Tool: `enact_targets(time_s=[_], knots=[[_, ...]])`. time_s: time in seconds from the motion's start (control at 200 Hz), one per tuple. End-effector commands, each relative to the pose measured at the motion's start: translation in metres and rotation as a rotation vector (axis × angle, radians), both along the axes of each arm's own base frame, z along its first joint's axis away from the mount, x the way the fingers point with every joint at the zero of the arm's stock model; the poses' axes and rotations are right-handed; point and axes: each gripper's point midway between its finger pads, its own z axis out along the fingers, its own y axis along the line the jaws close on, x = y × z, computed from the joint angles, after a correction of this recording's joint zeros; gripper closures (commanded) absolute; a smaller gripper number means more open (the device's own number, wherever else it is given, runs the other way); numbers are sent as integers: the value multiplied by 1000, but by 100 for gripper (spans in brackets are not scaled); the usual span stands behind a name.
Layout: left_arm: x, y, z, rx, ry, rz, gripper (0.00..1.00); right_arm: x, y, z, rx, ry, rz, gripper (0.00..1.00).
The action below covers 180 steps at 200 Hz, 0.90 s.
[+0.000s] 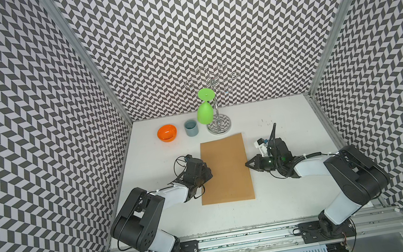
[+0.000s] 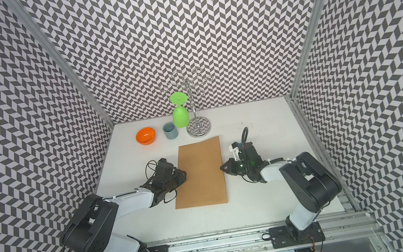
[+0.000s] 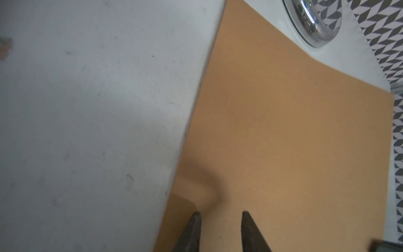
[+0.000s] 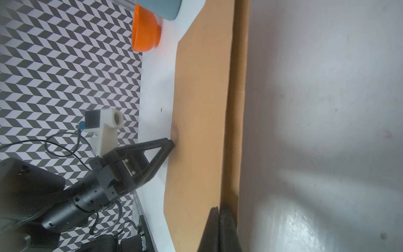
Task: Open the file bag
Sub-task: Pick up the file bag from the center of the board, then place the file bag at the center of the board.
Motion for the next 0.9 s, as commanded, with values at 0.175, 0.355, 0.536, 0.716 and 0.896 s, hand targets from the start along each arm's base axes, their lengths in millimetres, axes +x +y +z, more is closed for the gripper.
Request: enact_targets(time_s=[0.175,0.355,0.536,0.716,0.896], knots=[[11,20,95,71,-158,59,43,42,-35,91,-280,-226,-133,100],[20,20,162,60,-297,53,43,62,-80,156,-516,-347,-280,100],[19,8,177,8,-329,3,43,70,-128,195,-752,-405,-433,100],[15,0,169,-37,-321,-25,43,69,-144,219,-869,-432,-448,100],[14,-4,154,-58,-287,-31,45,71,-139,227,-1003,-403,-394,100]])
